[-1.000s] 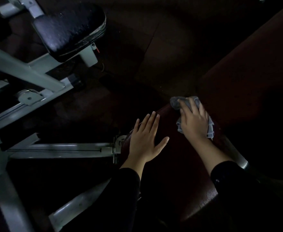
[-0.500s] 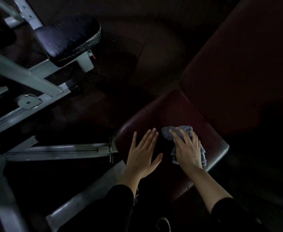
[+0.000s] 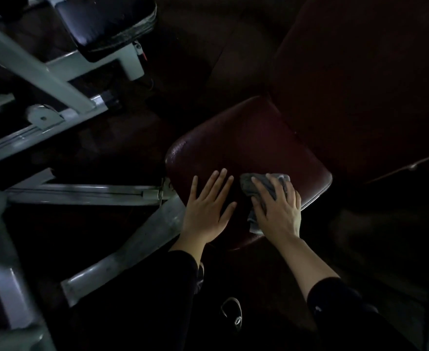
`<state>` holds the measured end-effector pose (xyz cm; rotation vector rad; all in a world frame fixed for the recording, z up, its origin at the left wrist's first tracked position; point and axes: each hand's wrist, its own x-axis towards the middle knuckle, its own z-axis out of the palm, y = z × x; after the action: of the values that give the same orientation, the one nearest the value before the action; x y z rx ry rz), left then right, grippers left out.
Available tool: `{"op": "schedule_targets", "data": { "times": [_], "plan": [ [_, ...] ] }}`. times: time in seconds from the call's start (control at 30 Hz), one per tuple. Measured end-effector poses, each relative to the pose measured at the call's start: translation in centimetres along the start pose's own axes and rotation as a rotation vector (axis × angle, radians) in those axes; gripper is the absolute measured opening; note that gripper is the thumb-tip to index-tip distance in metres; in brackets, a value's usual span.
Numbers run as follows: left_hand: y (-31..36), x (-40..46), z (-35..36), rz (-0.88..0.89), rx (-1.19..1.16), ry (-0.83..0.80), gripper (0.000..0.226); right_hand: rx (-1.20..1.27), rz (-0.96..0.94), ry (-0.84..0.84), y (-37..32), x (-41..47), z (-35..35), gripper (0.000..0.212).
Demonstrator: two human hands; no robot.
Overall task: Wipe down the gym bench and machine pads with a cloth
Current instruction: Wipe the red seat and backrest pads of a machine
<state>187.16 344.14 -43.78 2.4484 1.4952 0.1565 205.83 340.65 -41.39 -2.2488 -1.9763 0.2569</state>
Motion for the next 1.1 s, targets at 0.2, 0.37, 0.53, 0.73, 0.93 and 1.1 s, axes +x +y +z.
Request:
{"op": "schedule_targets", "data": {
  "times": [0.2,0.37,0.53,0.73,0.93,1.1],
  "plan": [
    [-0.3,0.0,0.5,0.018,0.006,0.034,0.059,0.052,0.145,-0.008,-2.0,-0.2,1.6,0.053],
    [-0.4,-0.2,0.7,0.03,-0.006,0.046,0.057,0.096,0.087,0.006,-2.9,-4.6,2.5,0.048],
    [-0.4,-0.3,0.3,0.039,-0.042,0.024,0.057,0.071,0.062,-0.023,0.4,-5.3,2.1,0.049],
    [-0.6,-0.2,0.3,0.04,-0.018,0.006,0.057,0.097,0.284,-0.054,-2.5,-0.6,1.1,0.047],
    [-0.8,-0.3,0.5,0.058,-0.066,0.04,0.055,0.054,0.081,-0.041,-2.4,-7.7,2.6,0.056],
    [-0.8,-0.4,0.3,0.057,-0.061,0.028,0.055,0.034,0.092,-0.063,1.5,-5.7,1.4,0.053]
  ]
}}
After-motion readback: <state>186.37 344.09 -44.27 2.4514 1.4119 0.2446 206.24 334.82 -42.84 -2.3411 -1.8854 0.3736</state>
